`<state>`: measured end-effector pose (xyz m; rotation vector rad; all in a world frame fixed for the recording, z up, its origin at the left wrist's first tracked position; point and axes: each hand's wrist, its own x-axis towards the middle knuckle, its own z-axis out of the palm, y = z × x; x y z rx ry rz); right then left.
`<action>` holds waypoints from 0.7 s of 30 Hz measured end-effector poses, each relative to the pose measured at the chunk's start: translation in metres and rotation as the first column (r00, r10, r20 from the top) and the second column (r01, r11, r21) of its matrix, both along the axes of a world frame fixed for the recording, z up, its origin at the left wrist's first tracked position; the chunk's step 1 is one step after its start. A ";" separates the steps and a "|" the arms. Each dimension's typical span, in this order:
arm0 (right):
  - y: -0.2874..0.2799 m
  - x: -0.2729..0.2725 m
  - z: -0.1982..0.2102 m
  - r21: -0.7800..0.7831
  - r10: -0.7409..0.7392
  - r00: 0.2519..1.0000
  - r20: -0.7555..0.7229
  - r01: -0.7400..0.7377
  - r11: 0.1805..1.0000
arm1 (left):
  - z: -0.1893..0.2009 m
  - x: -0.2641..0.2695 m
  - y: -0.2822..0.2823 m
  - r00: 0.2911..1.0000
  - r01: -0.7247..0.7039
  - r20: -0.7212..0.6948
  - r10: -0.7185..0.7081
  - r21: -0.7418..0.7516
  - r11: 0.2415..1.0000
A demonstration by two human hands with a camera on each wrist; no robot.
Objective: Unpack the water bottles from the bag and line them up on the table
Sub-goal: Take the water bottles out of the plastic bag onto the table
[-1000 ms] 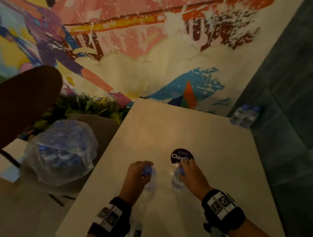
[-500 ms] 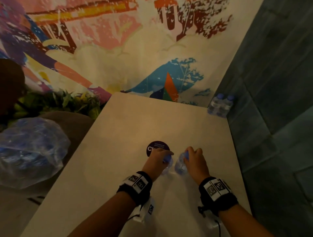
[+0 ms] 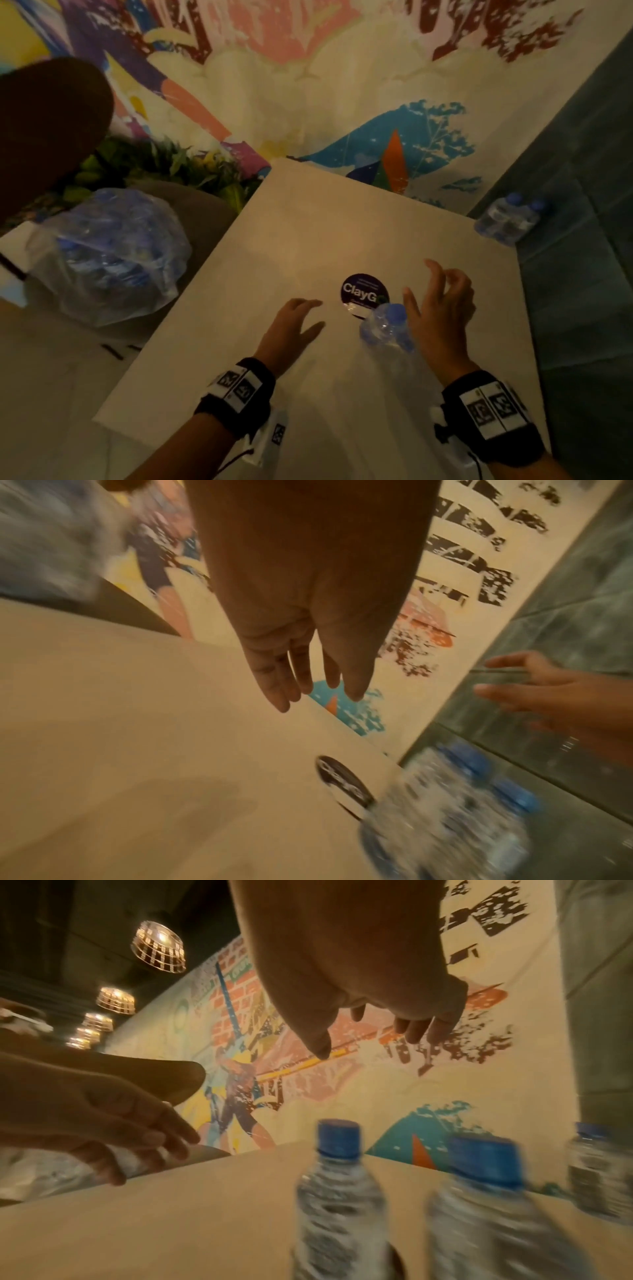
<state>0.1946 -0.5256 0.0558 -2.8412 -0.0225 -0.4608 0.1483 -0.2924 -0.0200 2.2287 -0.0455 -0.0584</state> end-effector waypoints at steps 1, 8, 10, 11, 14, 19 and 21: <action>0.016 0.000 0.003 0.009 0.036 0.999 0.006 -0.036 0.999 | -0.001 -0.008 0.023 0.999 -0.043 -0.002 0.043 -0.024 0.999; 0.161 -0.002 -0.001 0.116 0.356 0.929 -0.097 -0.345 0.932 | 0.002 -0.049 0.184 0.902 -0.431 0.021 0.431 -0.030 0.902; 0.215 -0.005 -0.010 0.124 0.473 0.865 -0.171 -0.457 0.881 | 0.005 -0.057 0.232 0.866 -0.500 0.009 0.501 -0.022 0.866; 0.239 -0.008 -0.014 0.121 0.524 0.827 -0.203 -0.510 0.851 | 0.007 -0.060 0.251 0.836 -0.548 0.022 0.548 -0.013 0.837; 0.305 -0.014 -0.020 0.125 0.699 0.665 -0.262 -0.695 0.708 | 0.012 -0.063 0.299 0.765 -0.638 0.162 0.623 0.061 0.768; 0.398 -0.026 -0.038 0.282 0.894 0.323 -0.311 -0.867 0.411 | 0.017 -0.040 0.340 0.785 -0.618 0.204 0.585 0.185 0.764; 0.422 -0.026 -0.047 0.297 0.902 0.266 -0.340 -0.880 0.371 | 0.018 -0.028 0.346 0.836 -0.548 0.188 0.515 0.254 0.797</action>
